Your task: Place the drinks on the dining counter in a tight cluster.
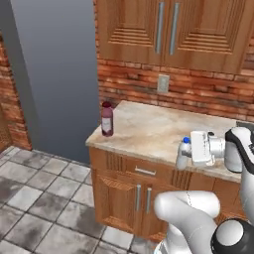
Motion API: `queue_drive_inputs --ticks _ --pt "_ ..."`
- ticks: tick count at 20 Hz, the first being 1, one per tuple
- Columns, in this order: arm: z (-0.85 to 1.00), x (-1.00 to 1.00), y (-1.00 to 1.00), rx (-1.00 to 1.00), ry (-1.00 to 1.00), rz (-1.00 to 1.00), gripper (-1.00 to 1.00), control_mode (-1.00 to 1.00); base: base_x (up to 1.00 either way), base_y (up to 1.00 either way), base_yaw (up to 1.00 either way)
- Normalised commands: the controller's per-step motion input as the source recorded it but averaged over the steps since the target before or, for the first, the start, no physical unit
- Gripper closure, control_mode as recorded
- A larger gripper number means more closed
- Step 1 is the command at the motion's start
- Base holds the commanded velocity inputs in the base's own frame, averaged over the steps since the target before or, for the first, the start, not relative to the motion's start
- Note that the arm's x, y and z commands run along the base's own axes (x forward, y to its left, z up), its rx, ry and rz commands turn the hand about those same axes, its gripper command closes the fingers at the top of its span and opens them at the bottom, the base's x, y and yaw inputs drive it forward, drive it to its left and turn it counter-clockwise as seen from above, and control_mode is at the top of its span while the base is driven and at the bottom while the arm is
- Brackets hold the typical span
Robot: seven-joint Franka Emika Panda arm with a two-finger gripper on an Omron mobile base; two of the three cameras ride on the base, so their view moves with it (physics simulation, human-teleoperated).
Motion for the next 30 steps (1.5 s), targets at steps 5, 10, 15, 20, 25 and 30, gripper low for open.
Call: queue_drive_inputs --ticks 5,10,15,20,25,30 --pt "0.0 0.0 0.0 0.0 0.0 0.0 1.0 1.0 -0.04 0.0 1.0" --pt "0.0 0.0 0.0 0.0 0.0 0.0 1.0 1.0 -0.05 0.0 1.0" --pt "0.0 0.0 0.0 0.0 0.0 0.0 1.0 1.0 -0.01 0.0 1.0" --pt "0.0 0.0 0.0 0.0 0.0 0.0 1.0 1.0 0.0 0.0 1.0" --pt "0.0 0.0 0.0 0.0 0.0 0.0 1.0 1.0 0.0 0.0 1.0" --pt "0.0 0.0 0.0 0.0 0.0 0.0 1.0 1.0 0.0 0.0 1.0"
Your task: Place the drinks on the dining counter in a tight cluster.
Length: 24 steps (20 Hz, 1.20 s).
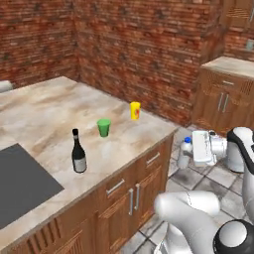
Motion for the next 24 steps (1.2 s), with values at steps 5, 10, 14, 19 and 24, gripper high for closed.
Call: queue_drive_inputs --ticks 5,10,14,19,24 --pt "0.0 0.0 0.0 0.0 0.0 0.0 1.0 1.0 0.16 0.0 0.92" --pt "0.0 0.0 0.0 0.0 0.0 0.0 1.0 1.0 0.3 -0.19 0.62" --pt "0.0 0.0 0.0 0.0 0.0 0.0 1.0 1.0 0.53 -0.37 0.2" --pt "0.0 0.0 0.0 0.0 0.0 0.0 1.0 1.0 0.49 -0.46 0.14" --pt "0.0 0.0 0.0 0.0 0.0 0.0 1.0 1.0 0.47 -0.29 0.16"
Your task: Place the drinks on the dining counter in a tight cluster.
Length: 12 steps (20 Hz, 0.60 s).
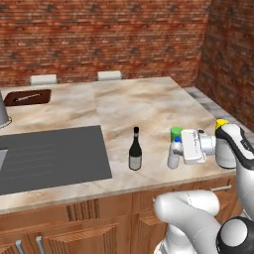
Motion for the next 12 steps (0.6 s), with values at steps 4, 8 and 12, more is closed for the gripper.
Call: queue_drive_inputs --ticks 4,8,12 --pt "0.0 0.0 0.0 0.0 0.0 0.0 1.0 1.0 0.36 -0.19 0.17" --pt "0.0 0.0 0.0 0.0 0.0 0.0 1.0 1.0 0.27 -0.1 0.08" --pt "0.0 0.0 0.0 0.0 0.0 0.0 1.0 1.0 0.15 -0.04 0.01"
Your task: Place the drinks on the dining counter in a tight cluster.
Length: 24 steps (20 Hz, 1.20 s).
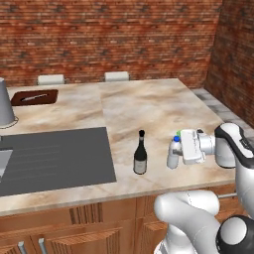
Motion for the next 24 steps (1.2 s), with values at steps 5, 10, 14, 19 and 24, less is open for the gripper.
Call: queue_drive_inputs --ticks 5,10,14,19,24 --pt "0.0 0.0 0.0 0.0 0.0 0.0 1.0 -1.0 0.0 -0.01 0.0" --pt "-0.05 0.03 -0.06 0.01 0.0 0.0 1.0 -1.0 0.0 0.0 0.0" --pt "-0.18 0.17 -0.04 0.08 0.02 0.0 1.0 -1.0 0.0 0.0 0.0" --pt "-0.19 0.21 0.0 0.06 0.0 0.0 1.0 -1.0 0.0 0.0 0.0" --pt "-0.18 0.28 0.1 0.0 0.01 0.0 1.0 -1.0 0.0 0.0 0.0"
